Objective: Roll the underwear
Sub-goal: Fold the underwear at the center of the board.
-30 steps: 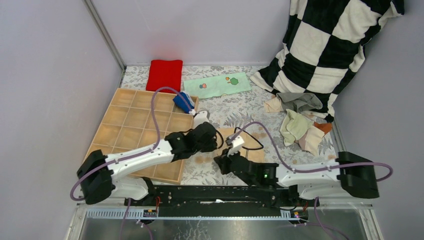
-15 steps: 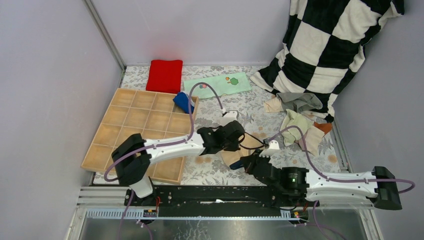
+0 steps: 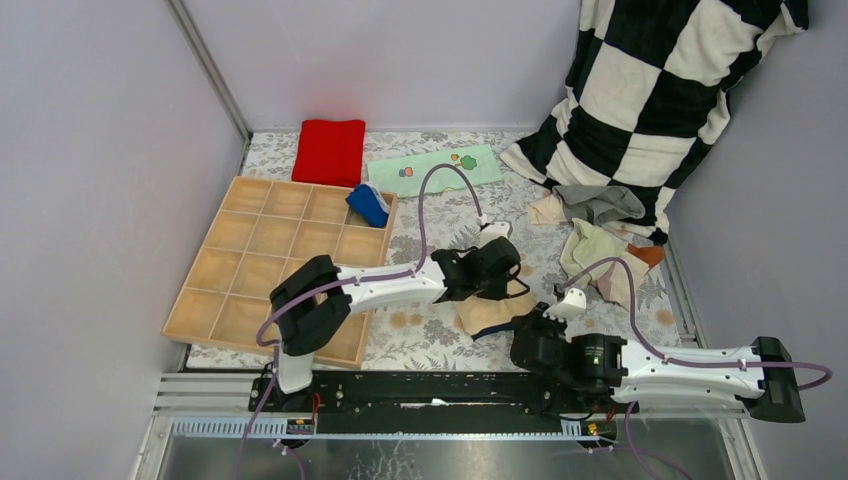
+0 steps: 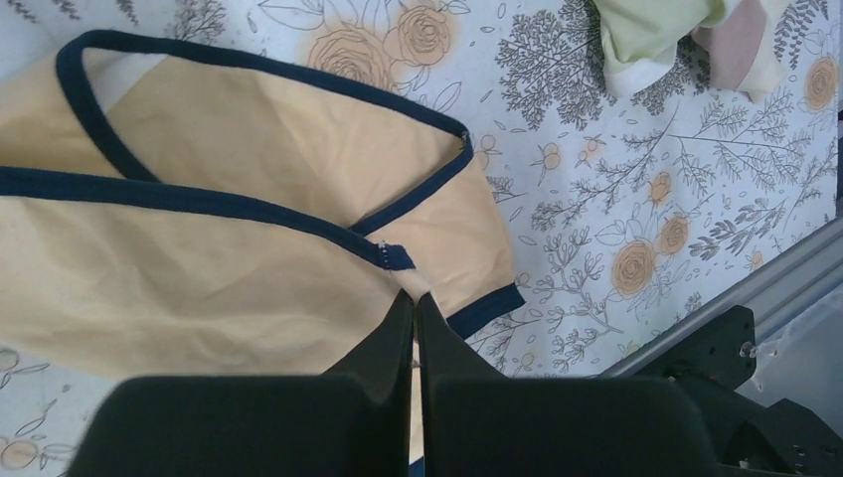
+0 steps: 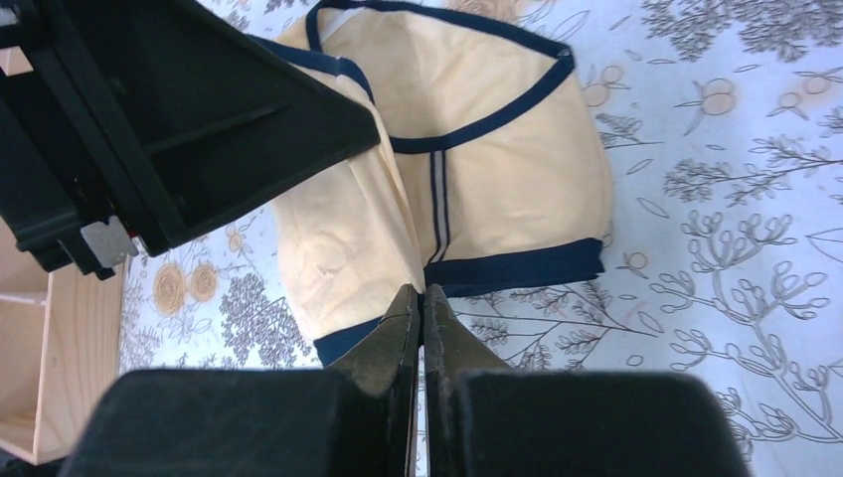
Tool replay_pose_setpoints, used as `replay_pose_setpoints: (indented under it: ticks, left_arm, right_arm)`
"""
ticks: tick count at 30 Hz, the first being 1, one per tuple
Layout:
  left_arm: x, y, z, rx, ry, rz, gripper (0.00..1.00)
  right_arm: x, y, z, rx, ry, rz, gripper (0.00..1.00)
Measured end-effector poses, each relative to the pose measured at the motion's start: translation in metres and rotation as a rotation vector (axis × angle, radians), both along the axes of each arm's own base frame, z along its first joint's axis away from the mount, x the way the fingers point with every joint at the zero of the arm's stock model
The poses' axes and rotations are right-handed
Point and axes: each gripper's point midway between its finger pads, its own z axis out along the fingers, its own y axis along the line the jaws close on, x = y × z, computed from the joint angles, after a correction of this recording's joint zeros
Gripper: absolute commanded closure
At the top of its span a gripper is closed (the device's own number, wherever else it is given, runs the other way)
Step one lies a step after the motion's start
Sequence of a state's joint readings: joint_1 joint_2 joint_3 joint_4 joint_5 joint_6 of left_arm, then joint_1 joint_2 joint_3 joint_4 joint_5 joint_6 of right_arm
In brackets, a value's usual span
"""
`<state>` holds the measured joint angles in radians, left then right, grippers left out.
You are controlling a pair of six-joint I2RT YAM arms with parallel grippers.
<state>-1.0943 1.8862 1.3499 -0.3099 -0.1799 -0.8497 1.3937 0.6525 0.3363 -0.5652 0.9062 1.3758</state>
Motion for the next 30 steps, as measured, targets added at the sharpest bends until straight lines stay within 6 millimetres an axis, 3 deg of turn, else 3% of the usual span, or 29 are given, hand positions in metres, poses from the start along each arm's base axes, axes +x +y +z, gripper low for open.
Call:
replay_pose_setpoints:
  ticks: [11, 18, 30]
  left_arm:
    - [0.004, -0.023, -0.009, -0.018, 0.000, -0.040, 1.00]
    - [0.007, -0.035, -0.020, -0.015, 0.004, -0.059, 1.00]
    - [0.014, -0.036, -0.019, -0.022, -0.004, -0.051, 1.00]
  right_arm:
    - [0.003, -0.030, -0.003, -0.006, 0.001, -0.132, 1.00]
    - [0.003, -0.035, -0.004, 0.006, 0.006, -0.161, 1.00]
    - [0.005, -0.042, -0.015, -0.023, 0.017, -0.208, 1.00]
